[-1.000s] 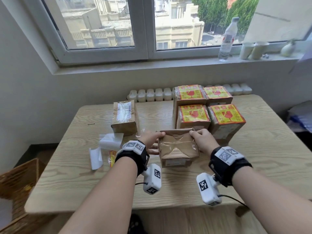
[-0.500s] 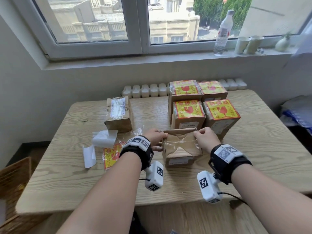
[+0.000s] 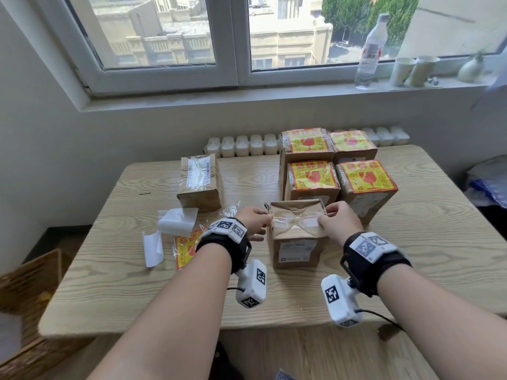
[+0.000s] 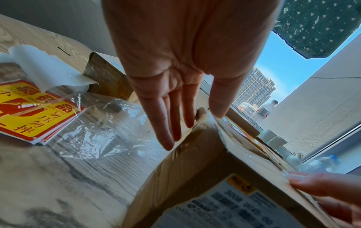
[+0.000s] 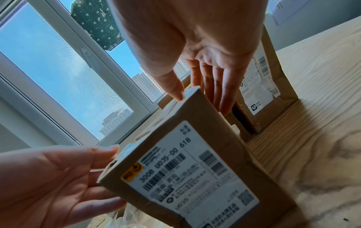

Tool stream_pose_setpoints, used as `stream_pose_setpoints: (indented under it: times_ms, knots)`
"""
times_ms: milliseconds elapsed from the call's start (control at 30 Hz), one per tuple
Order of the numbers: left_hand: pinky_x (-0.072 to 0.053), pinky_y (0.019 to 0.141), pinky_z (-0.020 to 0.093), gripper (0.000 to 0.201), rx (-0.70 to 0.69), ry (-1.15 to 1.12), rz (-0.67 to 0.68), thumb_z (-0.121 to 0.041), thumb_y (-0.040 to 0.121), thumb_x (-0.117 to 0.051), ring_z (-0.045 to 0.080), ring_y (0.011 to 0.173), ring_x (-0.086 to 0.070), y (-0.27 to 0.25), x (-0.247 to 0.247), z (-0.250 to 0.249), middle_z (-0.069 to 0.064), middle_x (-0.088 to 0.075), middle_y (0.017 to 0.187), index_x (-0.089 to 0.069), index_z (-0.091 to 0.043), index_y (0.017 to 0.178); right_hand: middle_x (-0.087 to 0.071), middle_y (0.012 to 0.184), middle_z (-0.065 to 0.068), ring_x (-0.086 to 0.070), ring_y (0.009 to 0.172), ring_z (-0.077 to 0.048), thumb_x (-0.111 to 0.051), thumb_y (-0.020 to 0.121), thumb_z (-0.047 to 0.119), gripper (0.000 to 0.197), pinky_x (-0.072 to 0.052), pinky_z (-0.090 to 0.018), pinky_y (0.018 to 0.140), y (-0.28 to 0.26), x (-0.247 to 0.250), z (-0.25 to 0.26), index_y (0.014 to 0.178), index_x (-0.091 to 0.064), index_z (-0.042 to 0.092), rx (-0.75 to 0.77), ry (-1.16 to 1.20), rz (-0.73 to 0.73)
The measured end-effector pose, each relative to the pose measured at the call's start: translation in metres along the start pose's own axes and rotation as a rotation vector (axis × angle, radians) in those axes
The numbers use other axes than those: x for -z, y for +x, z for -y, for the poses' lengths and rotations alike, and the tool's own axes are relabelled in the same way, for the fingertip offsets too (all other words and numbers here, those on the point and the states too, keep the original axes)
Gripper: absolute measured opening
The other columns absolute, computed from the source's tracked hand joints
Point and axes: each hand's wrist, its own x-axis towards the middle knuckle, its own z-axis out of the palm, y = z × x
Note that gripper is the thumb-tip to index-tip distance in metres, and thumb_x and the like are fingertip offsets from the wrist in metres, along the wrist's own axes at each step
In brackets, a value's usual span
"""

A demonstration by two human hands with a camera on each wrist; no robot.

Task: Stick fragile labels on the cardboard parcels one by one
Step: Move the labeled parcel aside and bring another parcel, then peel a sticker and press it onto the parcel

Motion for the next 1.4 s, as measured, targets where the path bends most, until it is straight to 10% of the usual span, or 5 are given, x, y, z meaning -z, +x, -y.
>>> stream_pose_setpoints:
  times_ms: [367,700,933,1067,1400]
  knots:
    - [-0.049,0.067,0.023,0.016,-0.084,0.036,-0.048,-0.011,0.097,-0.051,0.014,0.070,-0.055,-0.015,0.048,-0.001,0.006,-0.057,0.085,-0.057,-0.007,0.111,-0.059,0.110,-0.002,-0.055,0.095,-0.018,-0.055,0.091,0.015,0.024,-0.046,-0.031,0.081,-0.021,0.001,0.054,0.115,-0.057,0.017,0.286,0.008,-0.172]
    - [-0.038,0.048,0.021,0.027,0.002,0.022,-0.208,0.000,0.093,-0.047,0.016,0.057,-0.051,-0.003,0.151,0.061,0.008,-0.056,0.072,-0.057,-0.014,0.072,-0.071,0.076,-0.002,-0.070,0.081,-0.023,-0.051,0.082,0.011,0.021,-0.055,-0.049,0.089,-0.028,-0.099,0.111,0.071,-0.058,0.028,0.262,0.161,0.108]
    - [-0.053,0.072,0.037,0.013,0.076,0.099,-0.239,-0.010,0.089,-0.058,0.027,0.084,-0.064,0.021,0.204,0.104,0.014,-0.071,0.097,-0.068,-0.018,0.090,-0.060,0.128,-0.005,-0.053,0.121,-0.027,-0.045,0.094,0.012,0.036,-0.037,-0.028,0.092,-0.016,-0.154,0.127,0.128,-0.057,0.014,0.070,-0.081,0.037]
    - [-0.050,0.080,0.032,0.014,0.114,0.150,-0.239,-0.012,0.088,-0.060,0.027,0.105,-0.064,0.038,0.221,0.128,0.010,-0.071,0.107,-0.073,-0.016,0.091,-0.068,0.120,-0.013,-0.060,0.115,-0.031,-0.046,0.088,0.001,0.033,-0.045,-0.037,0.102,0.008,-0.193,0.108,0.102,-0.073,0.013,-0.071,-0.008,0.133]
    - [-0.051,0.091,0.031,0.033,0.187,0.217,-0.108,-0.012,0.089,-0.062,0.022,0.107,-0.063,0.080,0.224,0.160,0.007,-0.066,0.118,-0.064,-0.009,0.121,-0.061,0.069,-0.010,-0.059,0.039,-0.008,-0.059,0.087,-0.009,0.022,-0.049,-0.017,0.042,0.012,-0.248,0.095,0.108,-0.063,-0.009,-0.322,0.064,0.480]
